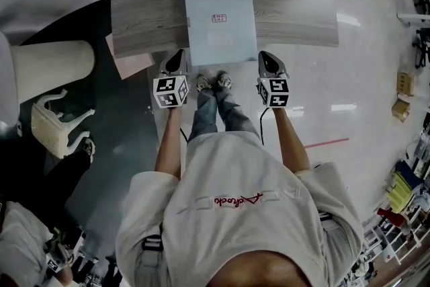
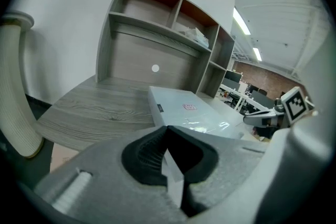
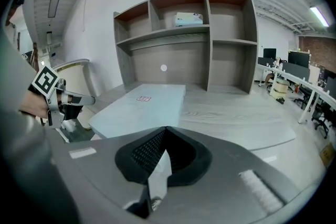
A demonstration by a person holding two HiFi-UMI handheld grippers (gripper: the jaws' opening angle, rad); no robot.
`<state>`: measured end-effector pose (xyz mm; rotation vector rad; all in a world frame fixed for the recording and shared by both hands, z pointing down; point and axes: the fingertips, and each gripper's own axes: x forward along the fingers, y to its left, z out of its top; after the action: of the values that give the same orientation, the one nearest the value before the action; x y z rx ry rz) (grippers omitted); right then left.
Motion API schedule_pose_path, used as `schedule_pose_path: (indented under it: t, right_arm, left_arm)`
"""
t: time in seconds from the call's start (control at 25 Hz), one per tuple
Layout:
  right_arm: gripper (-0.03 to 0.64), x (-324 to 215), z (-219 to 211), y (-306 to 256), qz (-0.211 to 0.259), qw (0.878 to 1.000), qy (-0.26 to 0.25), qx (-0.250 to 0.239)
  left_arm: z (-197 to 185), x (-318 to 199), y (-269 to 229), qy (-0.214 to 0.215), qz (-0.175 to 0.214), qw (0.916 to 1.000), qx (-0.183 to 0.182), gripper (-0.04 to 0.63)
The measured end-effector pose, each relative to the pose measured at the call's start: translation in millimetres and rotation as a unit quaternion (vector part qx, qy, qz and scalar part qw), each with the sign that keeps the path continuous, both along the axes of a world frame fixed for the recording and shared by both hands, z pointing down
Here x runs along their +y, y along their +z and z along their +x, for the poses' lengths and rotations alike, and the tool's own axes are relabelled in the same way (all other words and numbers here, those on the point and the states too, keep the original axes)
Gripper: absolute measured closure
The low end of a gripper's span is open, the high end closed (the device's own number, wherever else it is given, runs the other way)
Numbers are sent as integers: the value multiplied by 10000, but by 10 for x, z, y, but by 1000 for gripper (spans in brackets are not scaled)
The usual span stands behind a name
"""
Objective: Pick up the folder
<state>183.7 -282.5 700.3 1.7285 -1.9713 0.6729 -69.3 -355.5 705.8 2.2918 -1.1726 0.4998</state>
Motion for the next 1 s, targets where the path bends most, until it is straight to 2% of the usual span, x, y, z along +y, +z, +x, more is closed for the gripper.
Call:
schedule_pose_path:
  t: [0.16,0.28,0.52,0.88,0.92,0.96,1.0]
  right_arm:
    - [611,32,56,80,-53,9970,426,-641]
    - [611,61,82,144,-102,9943,610,-872]
    - [611,238,-14,207,-184,9931,677,-936]
    - [609,236,-5,212,-133,9899,773,-1183]
    - [607,215,-21,217,-127,9885,751,-1310]
    - [531,192,-49,225,-128,9865,708,-1471]
    - [434,172,-84,235,-131,9842,657,-1638]
  left_arm:
    - [-43,35,80,-172,-282,9982,503,595]
    - [-114,69,158,-405,-500,9950,767,595]
    - [-44,329,257,-215,-507,9976,424,595]
    - [-35,355,266,-291,-549,9960,643,593]
    - [-25,344,266,-261,-571,9955,707,543]
    - [-5,336,274,-214,-618,9948,776,500]
    - [23,334,288,-156,-675,9940,842,425]
